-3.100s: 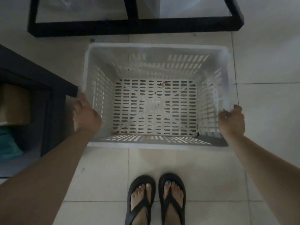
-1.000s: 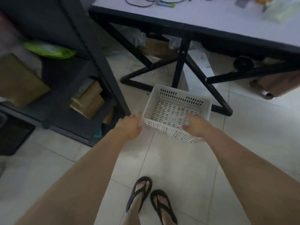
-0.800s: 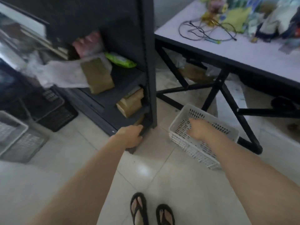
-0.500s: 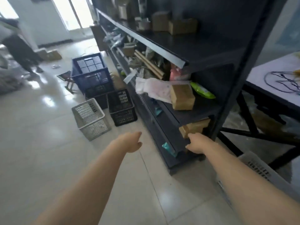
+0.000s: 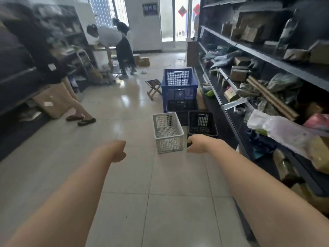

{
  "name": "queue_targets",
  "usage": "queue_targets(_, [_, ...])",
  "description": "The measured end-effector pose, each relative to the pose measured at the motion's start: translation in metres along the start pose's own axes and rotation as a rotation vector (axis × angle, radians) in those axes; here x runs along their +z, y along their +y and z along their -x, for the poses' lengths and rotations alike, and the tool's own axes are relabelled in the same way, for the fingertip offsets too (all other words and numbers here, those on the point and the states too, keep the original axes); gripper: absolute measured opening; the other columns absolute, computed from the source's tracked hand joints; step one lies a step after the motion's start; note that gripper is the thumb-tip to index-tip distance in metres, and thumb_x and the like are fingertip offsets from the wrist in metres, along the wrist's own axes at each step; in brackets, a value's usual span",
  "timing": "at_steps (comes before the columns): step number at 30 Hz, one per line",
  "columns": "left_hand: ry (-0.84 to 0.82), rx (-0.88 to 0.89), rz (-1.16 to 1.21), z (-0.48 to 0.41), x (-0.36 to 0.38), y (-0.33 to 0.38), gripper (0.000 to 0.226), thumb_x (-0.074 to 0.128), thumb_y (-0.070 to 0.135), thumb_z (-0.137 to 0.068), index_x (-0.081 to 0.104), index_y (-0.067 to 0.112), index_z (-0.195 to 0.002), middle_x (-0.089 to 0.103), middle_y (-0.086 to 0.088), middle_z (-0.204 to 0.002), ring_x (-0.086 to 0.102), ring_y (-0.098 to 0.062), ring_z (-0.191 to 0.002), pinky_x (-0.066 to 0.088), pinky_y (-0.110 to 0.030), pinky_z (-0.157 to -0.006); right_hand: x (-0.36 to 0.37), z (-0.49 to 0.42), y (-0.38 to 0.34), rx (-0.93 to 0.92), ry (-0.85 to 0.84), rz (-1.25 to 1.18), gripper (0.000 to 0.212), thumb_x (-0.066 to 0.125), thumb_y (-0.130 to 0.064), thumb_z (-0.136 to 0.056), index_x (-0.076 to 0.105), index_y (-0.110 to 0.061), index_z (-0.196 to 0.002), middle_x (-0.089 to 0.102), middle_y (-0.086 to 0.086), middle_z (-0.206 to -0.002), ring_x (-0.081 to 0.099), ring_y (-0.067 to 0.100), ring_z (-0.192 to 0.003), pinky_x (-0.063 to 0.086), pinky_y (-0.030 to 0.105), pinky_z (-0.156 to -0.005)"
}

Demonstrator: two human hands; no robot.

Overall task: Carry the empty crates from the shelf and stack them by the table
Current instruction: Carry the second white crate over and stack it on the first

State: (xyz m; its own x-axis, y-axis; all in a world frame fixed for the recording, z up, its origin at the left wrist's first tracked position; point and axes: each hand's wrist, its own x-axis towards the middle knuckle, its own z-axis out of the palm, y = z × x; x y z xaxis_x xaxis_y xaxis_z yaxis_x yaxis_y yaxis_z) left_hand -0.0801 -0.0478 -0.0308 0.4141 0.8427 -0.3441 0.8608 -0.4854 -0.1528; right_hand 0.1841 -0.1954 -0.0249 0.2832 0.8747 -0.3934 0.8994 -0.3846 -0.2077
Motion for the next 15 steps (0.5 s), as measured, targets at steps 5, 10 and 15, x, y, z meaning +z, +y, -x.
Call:
queue_targets(5, [-0.019,0.011,0.060,-0.064,-0.018,-0.014,0.044,0.046,0.031,-0.093,0.043,0.012,-0.133,0.044,-0.010,-0.141,0.046,-0.031,-0.126,0.040,-0.041,-0.103,-0.023,-0.065,-0.007,0.075,-0.052,0.054,0.042,0.055,-0.034,-0.086,0.057,-0.013,-0.123,0.057,0.008,-0.116,0.055,0.025,-0.100,0.045,0.029,-0.079])
queue_targets(10, [-0.020,0.104,0.034,-0.154,-0.043,0.010,0.045,0.047,0.028,-0.094,0.046,0.008,-0.134,0.046,-0.012,-0.141,0.046,-0.031,-0.127,0.040,-0.038,-0.104,-0.053,-0.151,0.026,0.195,-0.185,0.116,0.038,0.058,-0.035,-0.085,0.057,-0.014,-0.116,0.057,0.005,-0.109,0.058,0.024,-0.091,0.050,0.036,-0.086])
queue_targets(15, [0.030,0.055,0.086,-0.263,-0.107,0.005,0.044,0.048,0.029,-0.094,0.047,0.009,-0.133,0.047,-0.011,-0.139,0.047,-0.030,-0.125,0.042,-0.037,-0.102,-0.126,-0.260,0.053,0.233,-0.150,0.119,0.043,0.060,-0.035,-0.086,0.053,-0.014,-0.122,0.055,0.008,-0.122,0.057,0.024,-0.091,0.052,0.039,-0.089])
